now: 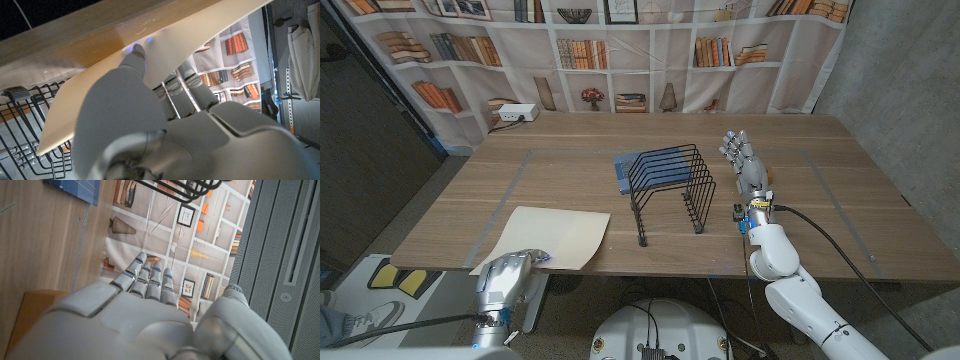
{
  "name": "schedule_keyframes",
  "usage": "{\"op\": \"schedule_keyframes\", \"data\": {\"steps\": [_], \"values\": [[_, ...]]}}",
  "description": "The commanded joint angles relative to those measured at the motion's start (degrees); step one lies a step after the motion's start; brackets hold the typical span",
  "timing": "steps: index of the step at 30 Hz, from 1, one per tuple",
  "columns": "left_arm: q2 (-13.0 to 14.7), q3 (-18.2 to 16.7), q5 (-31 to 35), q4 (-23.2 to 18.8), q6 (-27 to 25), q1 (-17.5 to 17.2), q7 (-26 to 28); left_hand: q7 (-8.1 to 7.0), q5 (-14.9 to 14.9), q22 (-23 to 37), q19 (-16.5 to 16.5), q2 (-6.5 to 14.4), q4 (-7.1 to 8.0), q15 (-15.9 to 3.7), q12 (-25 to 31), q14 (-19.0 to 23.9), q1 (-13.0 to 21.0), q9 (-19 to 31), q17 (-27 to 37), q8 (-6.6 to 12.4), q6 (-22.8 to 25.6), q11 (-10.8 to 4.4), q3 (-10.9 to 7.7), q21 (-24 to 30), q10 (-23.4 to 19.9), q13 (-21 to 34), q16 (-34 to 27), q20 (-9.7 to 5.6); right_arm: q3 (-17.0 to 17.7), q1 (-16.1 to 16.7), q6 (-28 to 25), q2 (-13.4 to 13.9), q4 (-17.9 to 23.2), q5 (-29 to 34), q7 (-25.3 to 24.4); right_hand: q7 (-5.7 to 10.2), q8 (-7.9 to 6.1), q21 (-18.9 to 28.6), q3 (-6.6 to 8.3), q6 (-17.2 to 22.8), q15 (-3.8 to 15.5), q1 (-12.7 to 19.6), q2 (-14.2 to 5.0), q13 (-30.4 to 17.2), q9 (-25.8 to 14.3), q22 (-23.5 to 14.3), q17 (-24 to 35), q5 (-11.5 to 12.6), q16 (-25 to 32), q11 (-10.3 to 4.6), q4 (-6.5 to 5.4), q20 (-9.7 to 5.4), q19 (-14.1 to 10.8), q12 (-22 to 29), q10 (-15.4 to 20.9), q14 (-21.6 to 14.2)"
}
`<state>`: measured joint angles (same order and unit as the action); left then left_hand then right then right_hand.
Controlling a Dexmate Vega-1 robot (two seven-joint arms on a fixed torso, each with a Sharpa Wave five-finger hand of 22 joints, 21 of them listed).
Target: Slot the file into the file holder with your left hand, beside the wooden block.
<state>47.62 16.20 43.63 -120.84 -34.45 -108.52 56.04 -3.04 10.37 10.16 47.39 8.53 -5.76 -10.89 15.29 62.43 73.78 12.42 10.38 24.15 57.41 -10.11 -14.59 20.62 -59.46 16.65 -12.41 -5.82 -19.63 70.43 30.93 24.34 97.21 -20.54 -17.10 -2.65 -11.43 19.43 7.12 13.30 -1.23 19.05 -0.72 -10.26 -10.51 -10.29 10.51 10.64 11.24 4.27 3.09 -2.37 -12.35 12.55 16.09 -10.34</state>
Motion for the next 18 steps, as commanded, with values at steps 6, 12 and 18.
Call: {"op": "schedule_keyframes", "data": {"steps": [6,12,18], "values": [[3.3,-3.2,3.2,-10.0,-7.1,-3.8,-6.5,0.16,-0.1,0.0,0.1,-0.4,-0.03,-1.54,0.3,0.5,-0.5,-0.1,0.2,0.00,0.1,0.12,-0.67,-0.2,-0.9,0.6,0.3,-2.67,-0.3,-2.0,0.2,-0.4,-2.2,-2.3,1.7,-0.16,0.19,-0.3,-0.28,0.4,-0.09,-0.3,-0.12,-0.3,-0.2,-0.1,0.2,0.5,-0.1,0.00,0.12,-1.23,-0.6,0.0,0.7,-0.6],[4.4,-5.3,4.8,-16.0,-11.7,-5.9,-13.4,0.35,-0.2,0.1,0.4,-0.5,-0.11,-1.55,0.3,1.0,-0.5,-0.2,0.2,0.16,0.6,0.44,-0.82,-0.2,-1.3,1.0,0.3,-2.72,-0.5,-2.4,-0.1,-0.2,-2.4,-3.1,2.3,-0.18,0.19,-0.3,-0.28,0.4,-0.12,-0.3,-0.15,-0.3,-0.2,-0.1,0.2,0.5,-0.1,-0.04,0.15,-1.25,-0.7,0.0,0.6,-0.6],[3.9,-6.9,8.5,-21.6,-16.7,-8.6,-17.9,0.39,-0.2,0.1,0.7,-0.8,-0.30,-1.59,0.4,1.2,-0.4,-0.4,0.2,0.33,1.2,0.59,-0.94,-0.2,-1.7,1.4,0.4,-2.62,-0.9,-3.2,0.2,-0.3,-3.4,-4.3,3.6,-0.21,0.20,-0.5,-0.29,0.4,-0.06,-0.3,-0.19,-0.4,-0.2,-0.1,0.2,0.5,-0.1,-0.09,0.19,-1.27,-0.8,0.0,0.7,-0.7]]}}
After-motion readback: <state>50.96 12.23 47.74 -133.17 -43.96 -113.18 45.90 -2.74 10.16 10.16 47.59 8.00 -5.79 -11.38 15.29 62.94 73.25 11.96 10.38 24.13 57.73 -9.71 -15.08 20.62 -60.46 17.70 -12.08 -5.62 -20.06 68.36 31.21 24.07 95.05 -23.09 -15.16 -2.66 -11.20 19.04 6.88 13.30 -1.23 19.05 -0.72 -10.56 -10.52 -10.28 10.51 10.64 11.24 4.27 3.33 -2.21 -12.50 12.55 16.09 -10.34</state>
